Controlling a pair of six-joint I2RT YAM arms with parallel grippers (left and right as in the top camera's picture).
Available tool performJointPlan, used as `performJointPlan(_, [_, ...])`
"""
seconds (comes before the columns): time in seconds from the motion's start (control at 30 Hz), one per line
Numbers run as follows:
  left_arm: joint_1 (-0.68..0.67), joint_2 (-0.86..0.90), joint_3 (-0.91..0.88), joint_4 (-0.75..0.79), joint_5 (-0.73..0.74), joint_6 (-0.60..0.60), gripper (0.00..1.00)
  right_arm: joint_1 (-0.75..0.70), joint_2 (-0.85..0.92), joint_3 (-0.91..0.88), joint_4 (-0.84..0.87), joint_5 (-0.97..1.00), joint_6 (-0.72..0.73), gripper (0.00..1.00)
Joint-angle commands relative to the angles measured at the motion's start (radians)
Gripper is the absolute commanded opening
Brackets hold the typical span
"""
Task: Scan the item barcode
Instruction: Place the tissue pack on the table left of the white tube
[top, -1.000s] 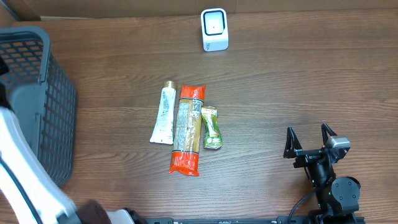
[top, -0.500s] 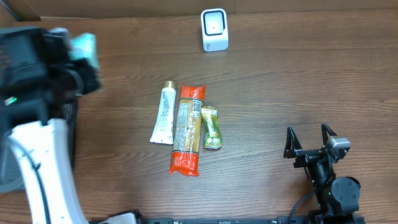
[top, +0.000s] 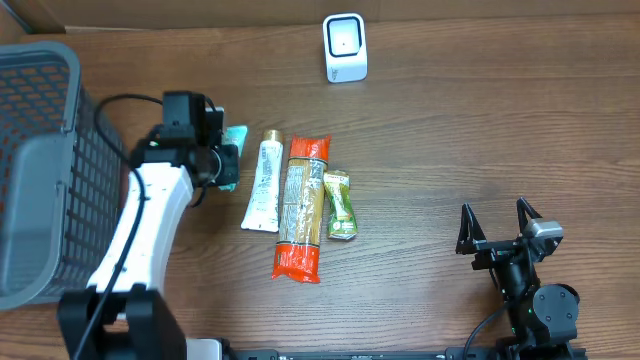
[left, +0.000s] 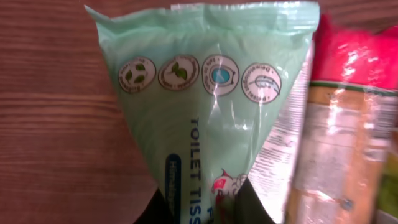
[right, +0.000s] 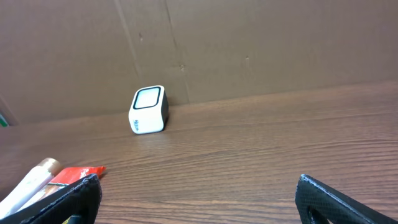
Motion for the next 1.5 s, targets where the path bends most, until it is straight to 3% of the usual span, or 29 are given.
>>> performJointPlan(0.0, [-0.002, 0.054, -0.076, 0.070, -0.019, 0.046, 0.06, -0.003, -0.010, -0.011, 0.006, 0.001, -0.005, 1.00])
performJointPlan(0.13, [-0.002, 0.132, -0.102, 0.082, -0.010, 0.044, 0.14, -0.003, -0.010, -0.011, 0.006, 0.001, -0.005, 1.00])
performJointPlan(0.17, [-0.003, 0.156, -0.102, 0.085, 0.006, 0.043, 0.29, -0.003, -0.010, -0.011, 0.006, 0.001, -0.005, 1.00])
performJointPlan(0.23, [-0.003, 0.172, -0.102, 0.089, 0.007, 0.024, 0.49, -0.003, -0.010, -0.011, 0.006, 0.001, -0.005, 1.00])
performJointPlan(0.33, [-0.003, 0.169, -0.096, 0.077, -0.010, 0.018, 0.97, -0.003, -0.010, -0.011, 0.006, 0.001, -0.005, 1.00])
performJointPlan(0.37, [-0.003, 0.164, -0.085, 0.063, -0.022, 0.017, 0.99, -0.003, -0.010, -0.011, 0.006, 0.001, -0.005, 1.00])
performJointPlan(0.83, [-0.002, -0.123, 0.394, -0.298, -0.049, -0.074, 1.00, -0.003, -0.010, -0.011, 0.006, 0.001, -0.005, 1.00])
performJointPlan(1.07, [-0.001, -0.328, 0.430, -0.394, -0.067, -0.080, 1.00, -0.003, -0.010, -0.011, 0.006, 0.001, -0.005, 1.00])
performJointPlan(1.3, [0.056, -0.487, 0.430, -0.487, -0.263, -0.143, 1.00, -0.003, -0.010, -0.011, 0.006, 0.001, -0.005, 1.00])
performJointPlan(1.37, [0.105, -0.499, 0.430, -0.495, -0.292, -0.108, 1.00, -0.003, -0.010, -0.011, 0.006, 0.001, -0.005, 1.00])
performJointPlan(1.47, [0.191, -0.490, 0.428, -0.491, -0.287, 0.071, 0.99, -0.003, -0.010, -0.011, 0.006, 0.001, -0.005, 1.00])
